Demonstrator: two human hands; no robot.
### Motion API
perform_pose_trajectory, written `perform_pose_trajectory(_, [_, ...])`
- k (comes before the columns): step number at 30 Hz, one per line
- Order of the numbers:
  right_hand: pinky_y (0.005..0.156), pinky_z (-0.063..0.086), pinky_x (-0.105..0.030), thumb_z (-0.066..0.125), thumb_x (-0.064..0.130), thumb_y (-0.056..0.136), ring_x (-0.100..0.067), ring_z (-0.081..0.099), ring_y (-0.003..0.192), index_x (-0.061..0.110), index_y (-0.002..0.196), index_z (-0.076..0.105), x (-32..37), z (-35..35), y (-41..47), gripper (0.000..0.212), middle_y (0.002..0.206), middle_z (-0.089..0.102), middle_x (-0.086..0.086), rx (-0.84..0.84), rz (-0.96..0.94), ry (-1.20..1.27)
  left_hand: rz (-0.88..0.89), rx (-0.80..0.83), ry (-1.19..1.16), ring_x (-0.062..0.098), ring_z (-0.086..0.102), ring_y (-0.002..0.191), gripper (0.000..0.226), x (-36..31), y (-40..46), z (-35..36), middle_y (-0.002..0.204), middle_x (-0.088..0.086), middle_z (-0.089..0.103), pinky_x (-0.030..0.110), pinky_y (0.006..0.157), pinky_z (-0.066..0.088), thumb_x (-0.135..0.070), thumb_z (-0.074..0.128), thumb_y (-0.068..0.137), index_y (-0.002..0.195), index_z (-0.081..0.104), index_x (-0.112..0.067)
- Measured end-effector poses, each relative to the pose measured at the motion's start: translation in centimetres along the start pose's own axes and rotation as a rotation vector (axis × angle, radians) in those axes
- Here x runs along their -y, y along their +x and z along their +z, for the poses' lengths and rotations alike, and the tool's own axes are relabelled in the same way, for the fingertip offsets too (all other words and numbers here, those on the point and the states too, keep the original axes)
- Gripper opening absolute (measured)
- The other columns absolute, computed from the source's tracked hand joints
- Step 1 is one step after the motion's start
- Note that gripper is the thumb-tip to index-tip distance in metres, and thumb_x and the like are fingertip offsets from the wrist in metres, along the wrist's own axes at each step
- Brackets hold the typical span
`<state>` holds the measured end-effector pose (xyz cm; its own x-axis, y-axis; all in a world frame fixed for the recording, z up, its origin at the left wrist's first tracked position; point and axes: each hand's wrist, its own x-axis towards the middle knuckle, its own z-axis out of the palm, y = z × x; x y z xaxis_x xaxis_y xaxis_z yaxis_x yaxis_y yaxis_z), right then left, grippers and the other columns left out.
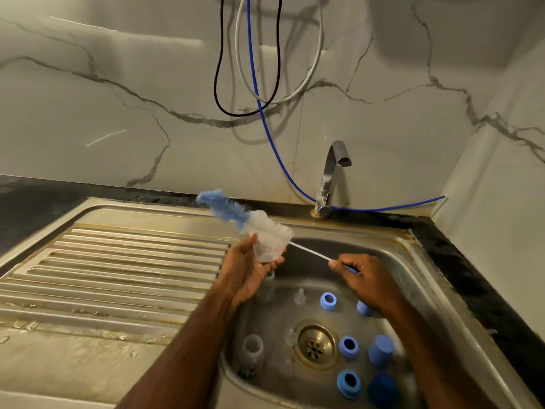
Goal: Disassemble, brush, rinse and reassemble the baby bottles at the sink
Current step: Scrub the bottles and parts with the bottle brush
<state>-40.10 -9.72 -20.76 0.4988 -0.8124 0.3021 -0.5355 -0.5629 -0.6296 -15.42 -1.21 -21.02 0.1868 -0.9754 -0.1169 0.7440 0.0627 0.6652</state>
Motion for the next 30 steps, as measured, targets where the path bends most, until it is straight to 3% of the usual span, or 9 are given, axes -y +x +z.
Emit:
perform_pose_trajectory(3, [0.056,0.038,-0.025,0.057,0.038,0.099,-0.005,0.045,0.051,0.025,0.060,0.051,-0.6,-0.1,-0.2,0.041,0.052,0.047,0.008,-0.106,0.053,-0.035,-0.057,0.005,-0.094,0.038,0.068,0.109,0.063,-0.5,0.1,0.1,0.133,0.027,0.061,0.047,0.090,0.058,-0.030,0.058,0.086,0.144,0.045,-0.008])
perform_pose_trajectory(8, [0.054,0.038,-0.018,0.056,0.040,0.099,-0.006,0.050,0.054,0.025,0.065,0.056,0.4,0.8,0.0,0.037,0.055,0.051,0.008,-0.123,0.016,-0.039,-0.065,-0.004,-0.208,0.045,0.064,0.116,0.061,0.0,0.2,0.7,0.134,0.033,0.058,0.047,0.089,0.060,-0.024,0.060,0.090,0.145,0.040,-0.005])
perform_pose_trajectory(13, [0.055,0.043,-0.026,0.049,0.050,0.098,-0.009,0.053,0.056,0.027,0.070,0.055,0.9,1.7,0.0,0.037,0.058,0.054,0.005,-0.102,-0.063,-0.107,-0.028,-0.058,-0.391,0.041,0.070,0.104,0.052,-0.2,0.5,0.4,0.129,0.032,0.061,0.045,0.082,0.062,-0.032,0.049,0.103,0.145,0.042,-0.002])
perform_pose_trajectory(18, [0.054,0.047,-0.033,0.040,0.061,0.097,-0.008,0.052,0.055,0.030,0.073,0.052,0.9,2.9,0.2,0.041,0.057,0.050,0.009,-0.105,-0.179,-0.235,-0.024,-0.097,-0.374,0.042,0.065,0.113,0.045,0.5,0.6,0.9,0.124,0.033,0.063,0.046,0.086,0.059,-0.026,0.043,0.106,0.143,0.046,0.000])
perform_pose_trajectory(23, [0.059,0.051,-0.038,0.044,0.055,0.097,-0.009,0.054,0.056,0.025,0.074,0.059,-0.4,1.3,0.1,0.040,0.059,0.055,0.005,-0.172,-0.072,-0.172,-0.033,-0.074,-0.429,0.038,0.061,0.123,0.052,-0.3,1.1,-0.3,0.136,0.027,0.060,0.044,0.078,0.063,-0.036,0.048,0.104,0.144,0.048,-0.004])
perform_pose_trajectory(28, [0.056,0.049,-0.034,0.045,0.055,0.099,-0.008,0.053,0.057,0.029,0.075,0.056,0.7,3.0,-0.2,0.037,0.059,0.052,0.009,-0.097,-0.172,-0.207,-0.036,-0.106,-0.339,0.040,0.066,0.115,0.050,0.8,1.2,0.1,0.131,0.031,0.061,0.045,0.085,0.061,-0.038,0.044,0.106,0.142,0.049,-0.004])
perform_pose_trajectory(30, [0.058,0.050,-0.035,0.046,0.054,0.098,-0.008,0.054,0.057,0.027,0.076,0.058,0.0,2.1,0.1,0.037,0.059,0.054,0.008,-0.134,-0.123,-0.194,-0.034,-0.110,-0.379,0.041,0.064,0.118,0.050,0.1,1.4,-0.5,0.132,0.030,0.061,0.046,0.086,0.060,-0.036,0.047,0.104,0.142,0.049,-0.004])
